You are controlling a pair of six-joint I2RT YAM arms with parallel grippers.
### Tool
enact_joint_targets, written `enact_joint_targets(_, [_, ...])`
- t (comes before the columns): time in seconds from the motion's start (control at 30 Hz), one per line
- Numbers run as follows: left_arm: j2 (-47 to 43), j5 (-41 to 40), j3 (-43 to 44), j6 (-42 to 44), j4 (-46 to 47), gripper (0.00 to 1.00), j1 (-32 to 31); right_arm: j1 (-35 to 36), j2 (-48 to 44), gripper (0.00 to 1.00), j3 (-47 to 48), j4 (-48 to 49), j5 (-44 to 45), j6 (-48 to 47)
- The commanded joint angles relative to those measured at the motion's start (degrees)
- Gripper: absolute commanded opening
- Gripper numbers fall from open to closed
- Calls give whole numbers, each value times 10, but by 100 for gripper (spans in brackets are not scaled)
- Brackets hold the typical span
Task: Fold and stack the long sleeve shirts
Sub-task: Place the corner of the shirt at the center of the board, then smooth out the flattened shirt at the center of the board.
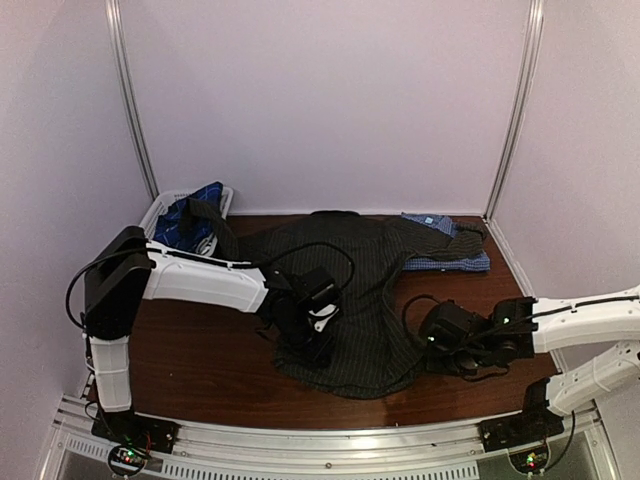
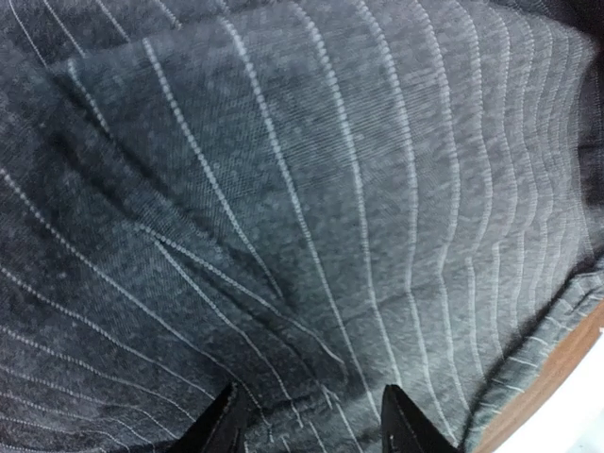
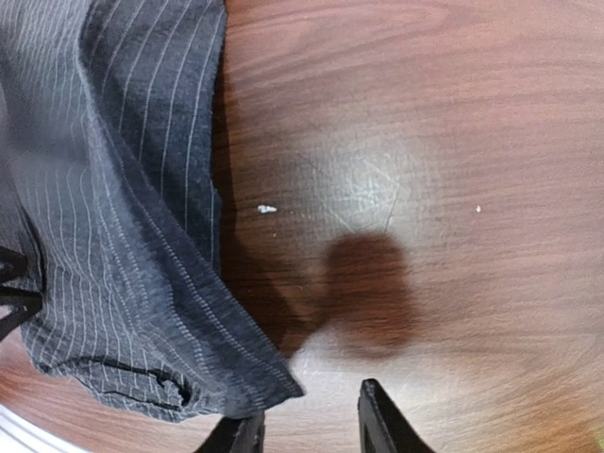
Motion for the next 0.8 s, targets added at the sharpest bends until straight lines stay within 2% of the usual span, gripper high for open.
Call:
enact_joint_targets(0.0, [11,-33,18,-1,-8,50,-5,-3,-20,42,27,-27,22,1])
enact_joint_targets(0.1, [14,-29,20,-2,1,41,-5,-3,-19,53,52,-37,29,-14])
enact_joint_targets(0.27, [6,-33,24,-3,0,11,-5,-2,-1,57,103,-42,32,-51])
enact_joint_targets(0.37, [-8,-35,26,-6,-6,0,-5,-2,15,62,127,-30,29,-80])
enact_joint_targets(0.57, [-53,-41,21,-21,-18,0,-5,-2,66,67,178,-29,23,-126])
enact_joint_targets(0.77, [-105,-42,-6,-41,-25,0,-2,-2,96,68,177,-24,24,-143])
